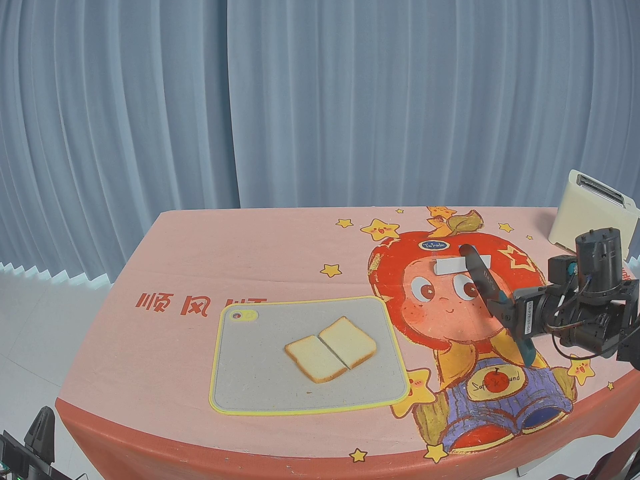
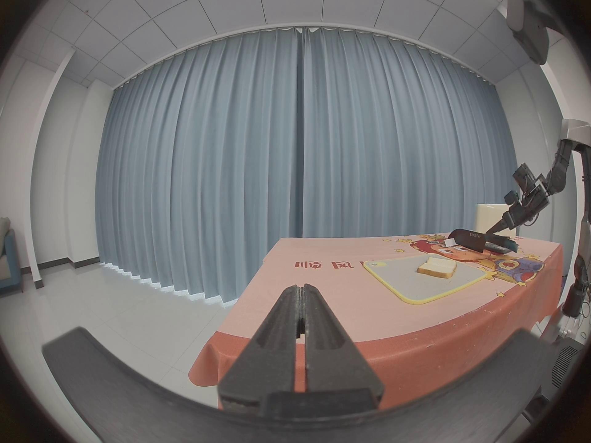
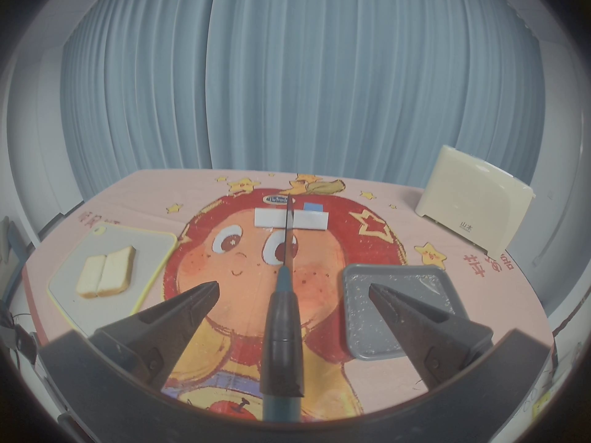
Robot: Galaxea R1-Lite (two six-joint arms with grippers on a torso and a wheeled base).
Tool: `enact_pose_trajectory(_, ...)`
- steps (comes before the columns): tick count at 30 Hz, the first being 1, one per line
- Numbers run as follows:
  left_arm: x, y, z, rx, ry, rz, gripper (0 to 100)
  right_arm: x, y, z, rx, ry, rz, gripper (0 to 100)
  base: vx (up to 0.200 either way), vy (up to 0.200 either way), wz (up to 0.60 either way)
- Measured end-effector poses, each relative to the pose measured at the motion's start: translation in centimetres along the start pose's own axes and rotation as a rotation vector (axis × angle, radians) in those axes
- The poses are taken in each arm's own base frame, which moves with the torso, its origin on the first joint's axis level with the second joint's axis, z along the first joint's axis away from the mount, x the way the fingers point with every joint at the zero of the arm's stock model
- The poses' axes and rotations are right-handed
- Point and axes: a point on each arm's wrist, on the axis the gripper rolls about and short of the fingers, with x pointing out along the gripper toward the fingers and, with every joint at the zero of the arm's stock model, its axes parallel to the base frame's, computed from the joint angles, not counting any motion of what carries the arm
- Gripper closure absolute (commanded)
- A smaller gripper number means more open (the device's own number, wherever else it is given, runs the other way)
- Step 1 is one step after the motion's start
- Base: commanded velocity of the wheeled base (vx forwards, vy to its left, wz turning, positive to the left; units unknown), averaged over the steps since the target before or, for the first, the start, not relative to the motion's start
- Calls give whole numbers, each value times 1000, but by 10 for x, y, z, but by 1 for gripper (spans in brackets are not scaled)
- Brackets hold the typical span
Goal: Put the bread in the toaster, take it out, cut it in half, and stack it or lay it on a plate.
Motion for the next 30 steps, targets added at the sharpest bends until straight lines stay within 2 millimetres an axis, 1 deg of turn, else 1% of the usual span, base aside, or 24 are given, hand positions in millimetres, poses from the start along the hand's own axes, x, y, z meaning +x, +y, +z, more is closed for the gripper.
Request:
enact_pose_trajectory(7,0,0,0,0,0,0,100,-27,-7,10,36,-99,33,0,0,0,0)
enact_pose_trajectory(14,0,0,0,0,0,0,100,-51,-11,23,75,-246,160,0,0,0,0)
enact_pose_trajectory(17,0,0,0,0,0,1,100,-57,-11,25,91,-310,208,0,0,0,0)
enact_pose_trajectory(23,0,0,0,0,0,1,100,-61,-12,24,120,-405,234,0,0,0,0)
enact_pose_trajectory(30,0,0,0,0,0,2,100,-60,-12,11,101,-374,234,0,0,0,0)
